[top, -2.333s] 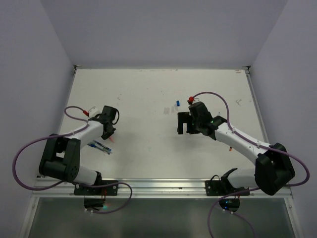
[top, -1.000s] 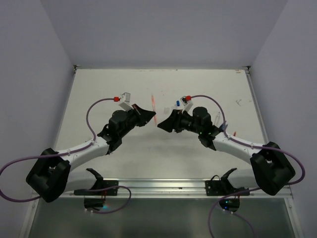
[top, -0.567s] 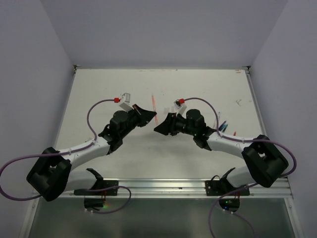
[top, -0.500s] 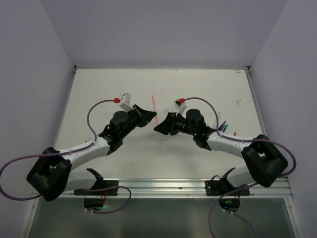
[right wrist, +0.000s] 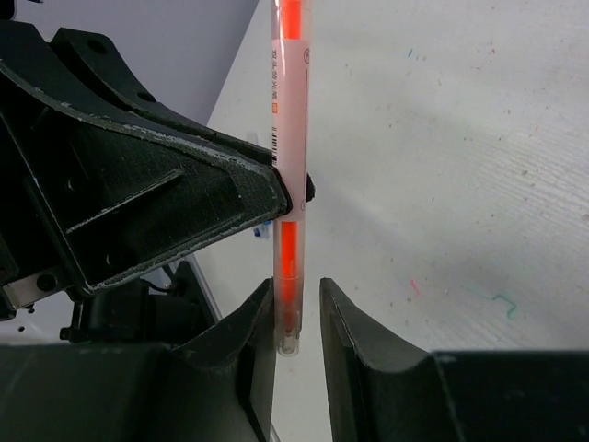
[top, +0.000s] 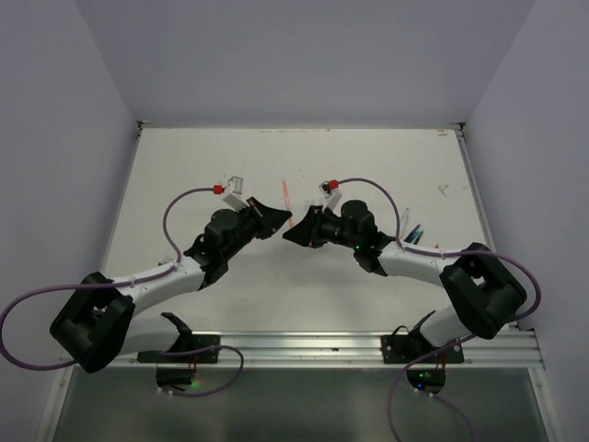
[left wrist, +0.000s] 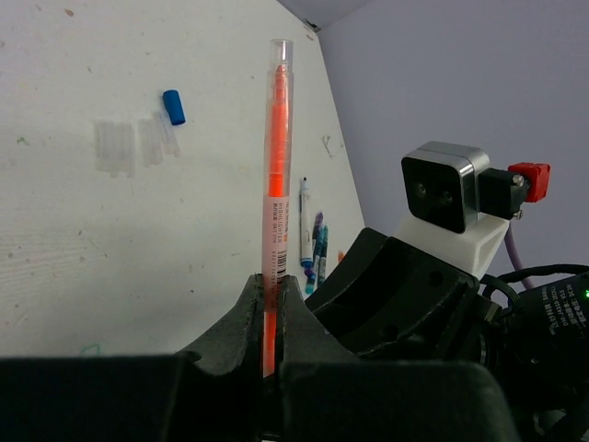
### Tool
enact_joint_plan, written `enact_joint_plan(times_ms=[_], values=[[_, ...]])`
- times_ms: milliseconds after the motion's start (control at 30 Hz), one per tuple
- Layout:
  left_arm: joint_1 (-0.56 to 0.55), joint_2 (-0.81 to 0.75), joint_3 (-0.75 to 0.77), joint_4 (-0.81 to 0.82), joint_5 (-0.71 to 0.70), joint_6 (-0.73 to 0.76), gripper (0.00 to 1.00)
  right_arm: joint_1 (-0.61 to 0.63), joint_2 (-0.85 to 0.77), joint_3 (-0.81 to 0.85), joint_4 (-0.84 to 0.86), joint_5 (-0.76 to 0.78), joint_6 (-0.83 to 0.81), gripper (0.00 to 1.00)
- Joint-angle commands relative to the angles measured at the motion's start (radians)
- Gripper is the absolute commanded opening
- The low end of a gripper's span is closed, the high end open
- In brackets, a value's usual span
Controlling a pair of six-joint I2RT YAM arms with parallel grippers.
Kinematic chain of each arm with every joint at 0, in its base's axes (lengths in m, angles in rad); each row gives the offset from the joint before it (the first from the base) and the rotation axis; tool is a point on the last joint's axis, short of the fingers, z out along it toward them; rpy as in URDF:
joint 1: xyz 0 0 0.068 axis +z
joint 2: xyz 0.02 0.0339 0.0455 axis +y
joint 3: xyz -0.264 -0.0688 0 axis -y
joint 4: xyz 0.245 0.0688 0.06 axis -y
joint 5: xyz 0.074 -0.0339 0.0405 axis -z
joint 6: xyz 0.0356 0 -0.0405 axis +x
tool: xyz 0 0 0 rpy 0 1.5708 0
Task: Open the pen caps
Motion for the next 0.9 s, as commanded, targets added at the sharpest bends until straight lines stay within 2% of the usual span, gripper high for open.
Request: enact_joint_plan(times_ms=[0,100,133,167,200,333,433,467,567,767,833,867], values=[[-0.007,0.006,-0.011,0.065,0.013,-0.008,0.0,0.0,0.015,0.039,0.067,0.03,0.007,0.27],[-0.008,0.006,-0.017,0.067,0.014,-0.008,0.0,0.0,0.015,0.038,0.075,0.034,0.007,0.28],[-0.01,0.006,-0.019,0.068,0.016,-0.008,0.0,0.0,0.016,0.041,0.073,0.036,0.006,0.23],[-0.008,0.004,-0.02,0.067,0.016,-0.006,0.0,0.002,0.02,0.044,0.069,0.036,0.002,0.07],[-0.008,0.006,-0.022,0.068,0.017,-0.003,0.0,0.0,0.023,0.048,0.058,0.033,-0.001,0.0],[-0.008,-0.01,-0.011,0.056,0.013,0.053,0.0,0.0,0.029,0.053,0.052,-0.001,0.004,0.0],[-0.007,-0.027,0.018,0.005,-0.036,0.113,0.22,0.0,0.02,0.032,0.061,-0.025,0.007,0.0],[-0.007,-0.028,0.038,-0.007,-0.043,0.129,0.33,0.002,0.02,0.032,0.064,-0.038,0.007,0.0],[-0.005,-0.024,0.076,-0.048,-0.055,0.179,0.45,0.0,0.012,0.029,0.067,-0.075,0.01,0.0],[-0.005,-0.011,0.114,-0.081,-0.063,0.227,0.44,0.002,0.015,0.019,0.078,-0.118,0.013,0.0],[-0.005,0.003,0.125,-0.079,-0.057,0.227,0.36,0.0,0.024,0.015,0.098,-0.127,0.028,0.0],[-0.005,0.01,0.128,-0.076,-0.038,0.223,0.29,0.0,0.026,0.013,0.103,-0.127,0.032,0.0]])
